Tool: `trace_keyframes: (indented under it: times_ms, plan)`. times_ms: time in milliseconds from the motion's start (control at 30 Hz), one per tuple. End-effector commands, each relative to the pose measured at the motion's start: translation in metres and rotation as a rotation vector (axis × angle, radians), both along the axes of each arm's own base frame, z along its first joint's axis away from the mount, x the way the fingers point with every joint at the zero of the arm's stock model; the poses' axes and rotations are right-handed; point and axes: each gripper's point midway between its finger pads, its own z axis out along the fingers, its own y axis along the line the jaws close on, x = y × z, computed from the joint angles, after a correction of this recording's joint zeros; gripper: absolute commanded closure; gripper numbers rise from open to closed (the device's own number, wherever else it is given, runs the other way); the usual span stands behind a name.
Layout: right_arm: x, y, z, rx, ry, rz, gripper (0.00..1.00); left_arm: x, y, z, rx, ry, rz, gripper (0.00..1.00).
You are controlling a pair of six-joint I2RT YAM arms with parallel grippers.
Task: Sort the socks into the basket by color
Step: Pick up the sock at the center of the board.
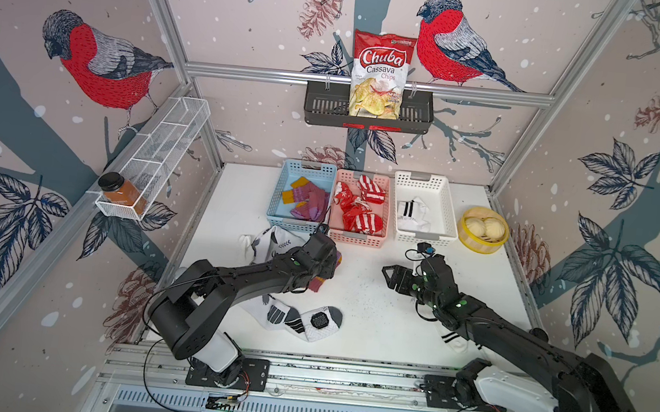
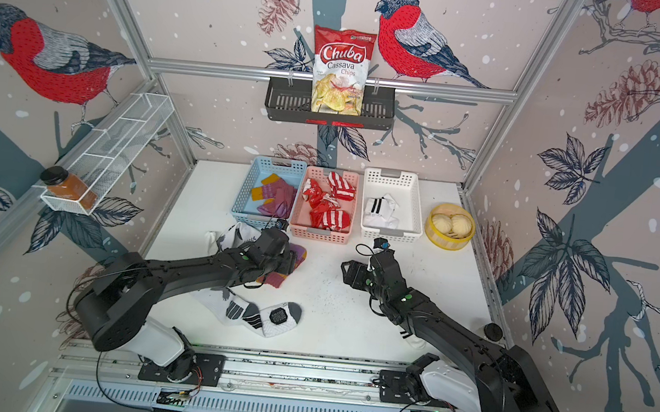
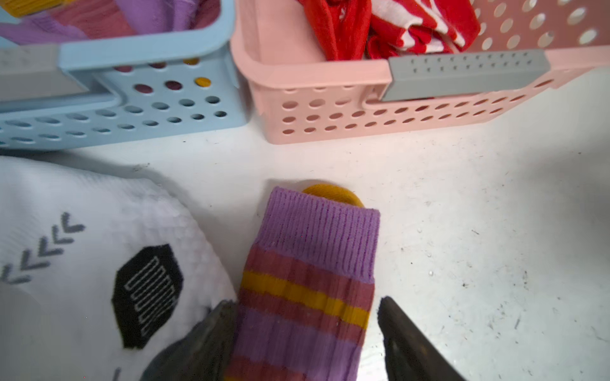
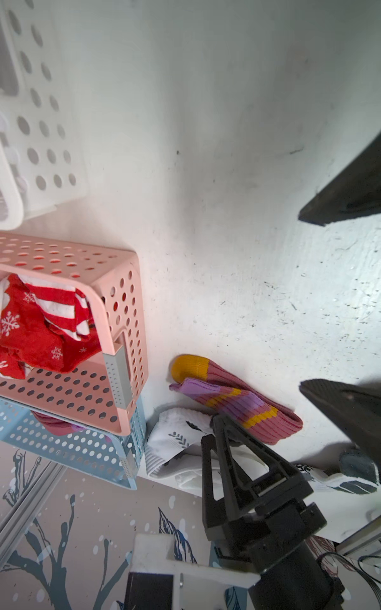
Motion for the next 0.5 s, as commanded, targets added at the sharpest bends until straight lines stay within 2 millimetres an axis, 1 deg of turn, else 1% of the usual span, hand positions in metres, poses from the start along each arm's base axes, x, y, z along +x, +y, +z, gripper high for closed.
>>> trace_keyframes:
  times_ms: [0,167,333,467]
  plan:
    - [0.001,-0.006,-0.002,-0.006,0.006,-0.025,0.24,0.007,-0.009,-0.003,0.030,-0.029,0.000,0.30]
    - [0.001,-0.008,-0.003,-0.005,0.008,-0.029,0.23,0.008,-0.016,-0.023,0.054,0.017,-0.020,0.30]
    - [0.000,-0.008,-0.003,-0.002,0.008,-0.031,0.23,0.008,-0.015,-0.037,0.089,0.049,-0.017,0.30]
    - [0.000,-0.010,-0.004,0.000,0.009,-0.033,0.23,0.007,-0.020,-0.046,0.088,0.075,-0.033,0.37]
